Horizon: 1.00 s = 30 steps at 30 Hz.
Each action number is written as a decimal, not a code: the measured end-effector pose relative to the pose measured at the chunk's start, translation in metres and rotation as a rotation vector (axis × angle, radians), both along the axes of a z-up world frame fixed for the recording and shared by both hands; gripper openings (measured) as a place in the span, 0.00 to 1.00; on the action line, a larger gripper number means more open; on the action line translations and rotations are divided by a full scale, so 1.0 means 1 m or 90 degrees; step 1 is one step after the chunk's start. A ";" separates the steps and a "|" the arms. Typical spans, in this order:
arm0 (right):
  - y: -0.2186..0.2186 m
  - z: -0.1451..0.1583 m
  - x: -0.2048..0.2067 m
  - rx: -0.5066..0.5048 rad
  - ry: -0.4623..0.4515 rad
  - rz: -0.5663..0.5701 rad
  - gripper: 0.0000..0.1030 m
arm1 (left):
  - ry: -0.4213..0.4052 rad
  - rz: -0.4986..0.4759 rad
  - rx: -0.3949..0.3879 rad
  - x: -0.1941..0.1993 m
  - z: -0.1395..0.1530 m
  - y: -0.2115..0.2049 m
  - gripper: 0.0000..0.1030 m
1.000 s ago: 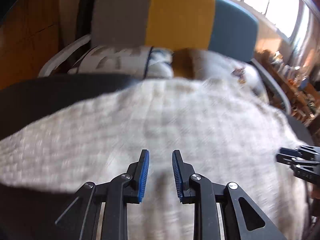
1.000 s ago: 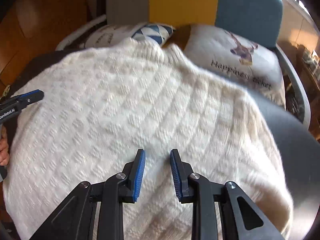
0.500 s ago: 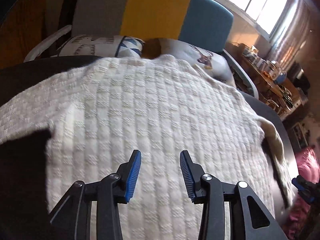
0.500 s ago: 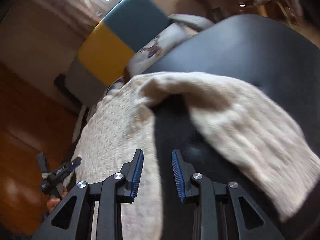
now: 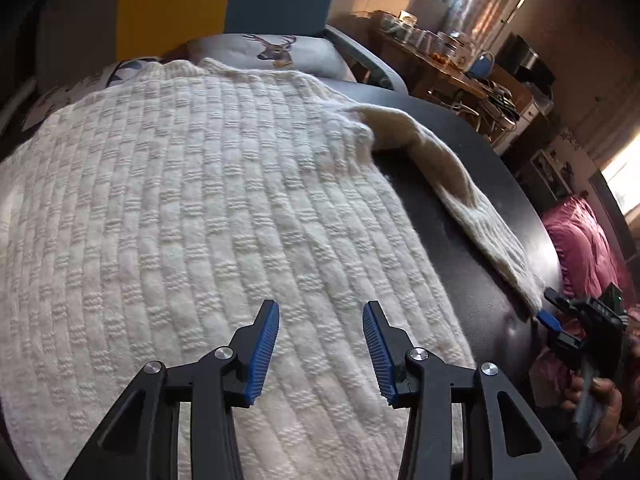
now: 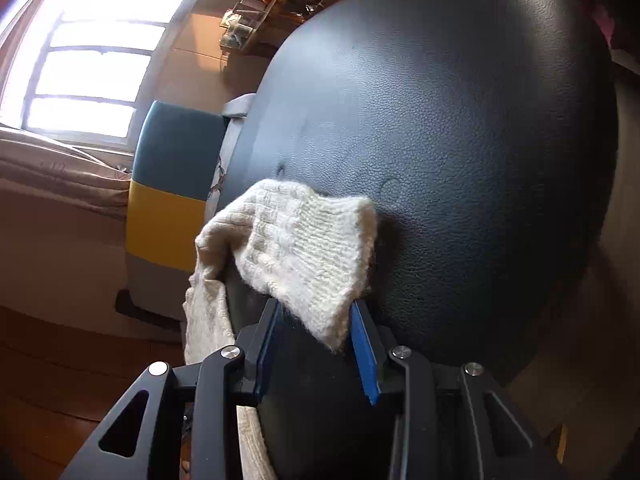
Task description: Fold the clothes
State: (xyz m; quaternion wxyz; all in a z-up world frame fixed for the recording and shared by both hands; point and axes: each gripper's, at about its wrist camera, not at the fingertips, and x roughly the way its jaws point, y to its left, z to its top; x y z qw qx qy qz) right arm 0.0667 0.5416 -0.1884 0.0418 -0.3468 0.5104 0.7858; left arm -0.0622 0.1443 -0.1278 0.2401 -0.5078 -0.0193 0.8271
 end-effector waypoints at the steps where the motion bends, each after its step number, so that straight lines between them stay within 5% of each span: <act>1: -0.002 0.000 -0.003 0.015 0.003 0.005 0.30 | 0.000 -0.017 0.003 0.003 0.003 0.009 0.44; 2: -0.004 0.000 -0.006 0.033 0.005 0.011 0.22 | -0.002 -0.035 0.009 0.005 0.006 0.019 0.44; 6: -0.020 0.013 -0.014 0.164 -0.010 0.061 0.19 | -0.021 -0.132 0.047 0.009 0.023 0.073 0.44; 10: -0.004 -0.001 0.002 0.058 0.055 0.026 0.32 | -0.055 -0.237 0.068 0.003 0.039 0.146 0.48; 16: 0.020 -0.022 0.026 -0.102 0.152 -0.028 0.35 | -0.108 -0.388 0.045 -0.004 0.043 0.252 0.52; 19: 0.040 -0.042 0.039 -0.252 0.213 -0.077 0.35 | -0.143 -0.461 0.007 -0.001 0.029 0.294 0.52; 24: 0.055 -0.053 0.044 -0.321 0.209 -0.112 0.34 | -0.163 -0.510 -0.031 0.003 0.001 0.319 0.52; 30: 0.064 -0.044 0.050 -0.263 0.166 -0.127 0.43 | -0.044 -0.573 -0.090 0.015 0.000 0.306 0.52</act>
